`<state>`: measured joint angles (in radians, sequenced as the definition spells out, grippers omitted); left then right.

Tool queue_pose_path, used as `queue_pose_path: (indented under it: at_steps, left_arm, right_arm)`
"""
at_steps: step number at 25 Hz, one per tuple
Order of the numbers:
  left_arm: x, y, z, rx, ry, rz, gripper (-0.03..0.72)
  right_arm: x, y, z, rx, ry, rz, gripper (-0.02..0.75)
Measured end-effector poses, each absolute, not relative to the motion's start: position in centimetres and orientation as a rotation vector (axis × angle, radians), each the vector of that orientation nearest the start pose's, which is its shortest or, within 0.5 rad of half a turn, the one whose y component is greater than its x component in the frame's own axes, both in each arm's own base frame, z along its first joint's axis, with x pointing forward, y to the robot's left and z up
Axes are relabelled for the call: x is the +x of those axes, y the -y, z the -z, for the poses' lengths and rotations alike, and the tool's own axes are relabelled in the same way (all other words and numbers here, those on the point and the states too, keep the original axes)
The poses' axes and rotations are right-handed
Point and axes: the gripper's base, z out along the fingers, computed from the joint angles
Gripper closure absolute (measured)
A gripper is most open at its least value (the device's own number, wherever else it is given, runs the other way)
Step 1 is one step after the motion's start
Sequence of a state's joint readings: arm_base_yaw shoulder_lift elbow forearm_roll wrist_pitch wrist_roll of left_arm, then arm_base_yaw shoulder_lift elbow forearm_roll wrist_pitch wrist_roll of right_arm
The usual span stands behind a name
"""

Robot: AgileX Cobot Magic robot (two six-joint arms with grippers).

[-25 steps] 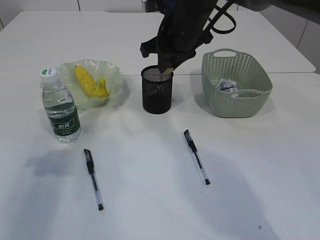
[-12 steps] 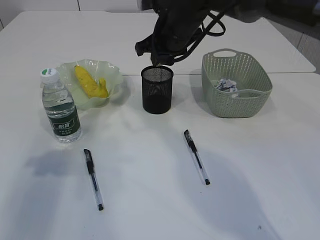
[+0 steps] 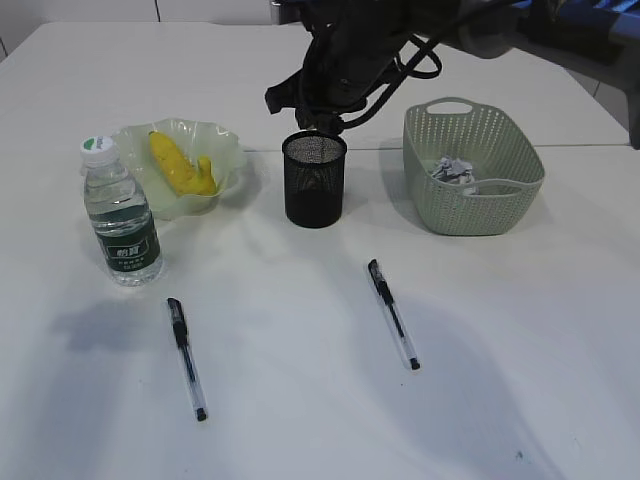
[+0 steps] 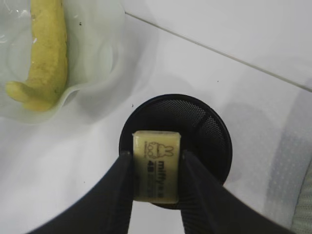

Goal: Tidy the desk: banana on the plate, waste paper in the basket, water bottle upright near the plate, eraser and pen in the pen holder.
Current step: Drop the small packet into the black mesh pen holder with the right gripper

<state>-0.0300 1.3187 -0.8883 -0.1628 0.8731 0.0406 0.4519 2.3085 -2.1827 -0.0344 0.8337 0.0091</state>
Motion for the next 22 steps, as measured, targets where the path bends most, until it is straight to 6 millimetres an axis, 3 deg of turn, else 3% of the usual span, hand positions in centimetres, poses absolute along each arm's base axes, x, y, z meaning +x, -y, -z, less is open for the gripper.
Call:
queue_pose_path:
  at_steps: [7,13,22]
  left_arm:
    - [24.2,1.9,-25.8,-0.016,-2.779,0.197,0.293]
    - [24.2,1.9,-25.8,-0.016,-2.779,0.197,0.293]
    - [24.2,1.9,-25.8,-0.016,-2.779,0.197,0.293]
  right_arm:
    - [47.8,-22.8,-24.9,-0.563,-2.366,-0.139,0.413]
    - [47.8,-22.6,-24.9,-0.573,-2.367,-0.113,0.392]
    - [45.9,-21.8,-23.8,-0.528,-2.642,-0.081,0.391]
